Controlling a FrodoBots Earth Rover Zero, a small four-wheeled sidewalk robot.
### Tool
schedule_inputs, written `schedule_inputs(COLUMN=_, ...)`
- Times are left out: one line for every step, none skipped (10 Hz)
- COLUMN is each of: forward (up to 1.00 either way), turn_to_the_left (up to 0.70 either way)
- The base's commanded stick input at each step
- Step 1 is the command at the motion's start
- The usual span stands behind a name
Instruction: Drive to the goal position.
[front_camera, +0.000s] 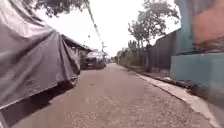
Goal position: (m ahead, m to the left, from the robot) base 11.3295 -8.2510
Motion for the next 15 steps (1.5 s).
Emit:
schedule_inputs(forward=0.7, turn_to_the_left=0.0)
schedule_inputs(forward=0.7, turn_to_the_left=0.0)
schedule_inputs(forward=0.7, turn_to_the_left=0.0)
schedule_inputs(forward=0.7, turn_to_the_left=0.0)
schedule_inputs(forward=0.7, turn_to_the_left=0.0)
schedule_inputs(forward=0.7, turn_to_the_left=0.0)
schedule_inputs(forward=0.7, turn_to_the_left=0.02)
schedule_inputs(forward=0.7, turn_to_the_left=0.01)
schedule_inputs(forward=0.7, turn_to_the_left=0.0)
schedule_inputs(forward=0.7, turn_to_the_left=0.0)
schedule_inputs(forward=0.7, turn_to_the_left=0.0)
schedule_inputs(forward=0.7, turn_to_the_left=0.0)
schedule_inputs(forward=0.7, turn_to_the_left=0.0)
schedule_inputs(forward=0.7, turn_to_the_left=0.0)
schedule_inputs(forward=0.7, turn_to_the_left=0.0)
